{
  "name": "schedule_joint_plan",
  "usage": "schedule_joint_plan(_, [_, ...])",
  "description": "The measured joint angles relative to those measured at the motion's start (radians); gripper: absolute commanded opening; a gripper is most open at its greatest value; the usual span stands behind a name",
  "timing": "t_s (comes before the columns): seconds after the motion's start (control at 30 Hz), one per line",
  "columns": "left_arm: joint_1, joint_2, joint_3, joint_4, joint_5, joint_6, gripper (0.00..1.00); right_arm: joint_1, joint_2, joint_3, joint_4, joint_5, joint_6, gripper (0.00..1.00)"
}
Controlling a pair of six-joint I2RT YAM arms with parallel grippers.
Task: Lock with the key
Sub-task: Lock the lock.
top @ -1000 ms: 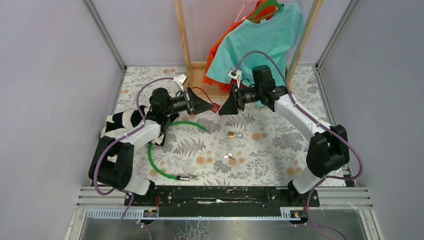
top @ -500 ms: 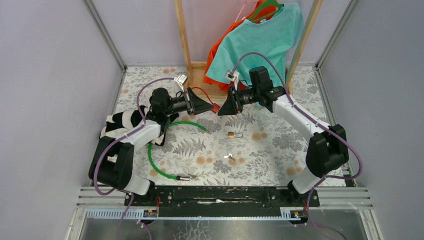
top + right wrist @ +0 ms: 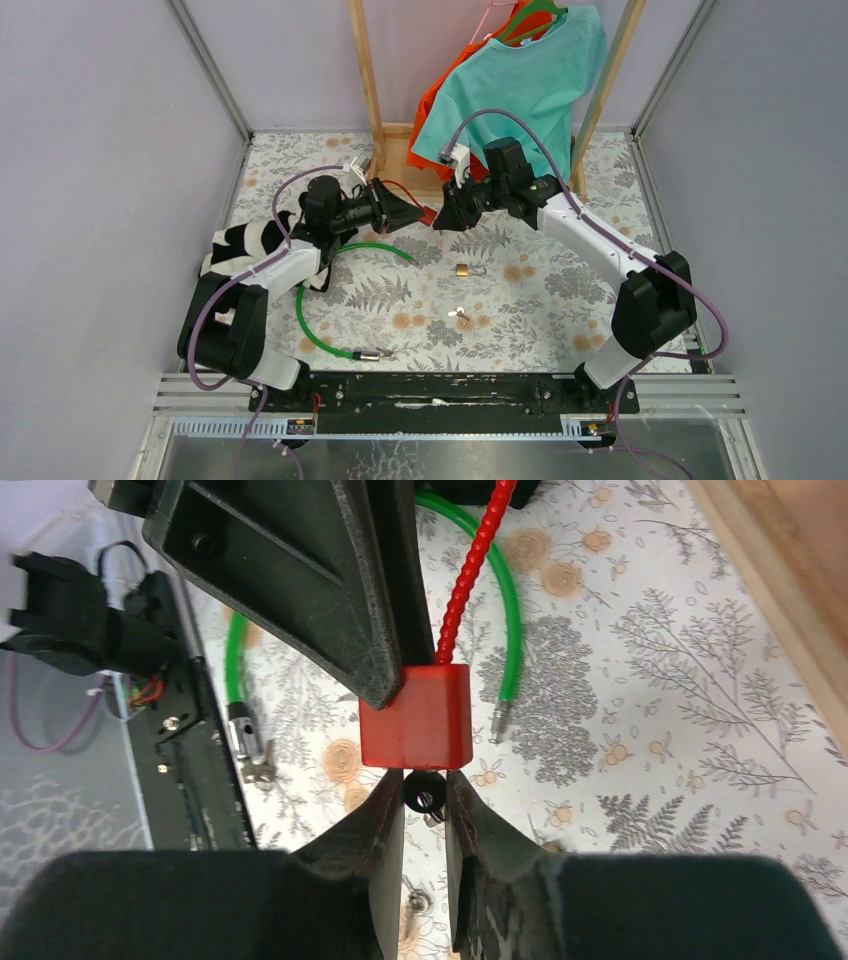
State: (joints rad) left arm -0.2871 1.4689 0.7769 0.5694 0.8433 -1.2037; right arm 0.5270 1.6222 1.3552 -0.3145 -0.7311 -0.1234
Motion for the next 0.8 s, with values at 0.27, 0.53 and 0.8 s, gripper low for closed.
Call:
schedule_joint_plan(0.27, [0.0,0.003,0.001,-0.058,-0.038,-0.017,0.0,0.07,-0.019,0.0,-0.016,0.224,-0.073,0.2])
schedule_joint_plan(0.53, [0.001,0.006,0.001,-0.063,-0.03,-0.005,0.0,0.067,-0.026,0.003,-0.051,0.235,-0.106,0.52])
schedule_joint_plan(0.8, [0.006,0.006,0.002,-0.062,0.012,0.025,0.0,-0.039,-0.027,0.039,-0.106,0.106,-0.093,0.67])
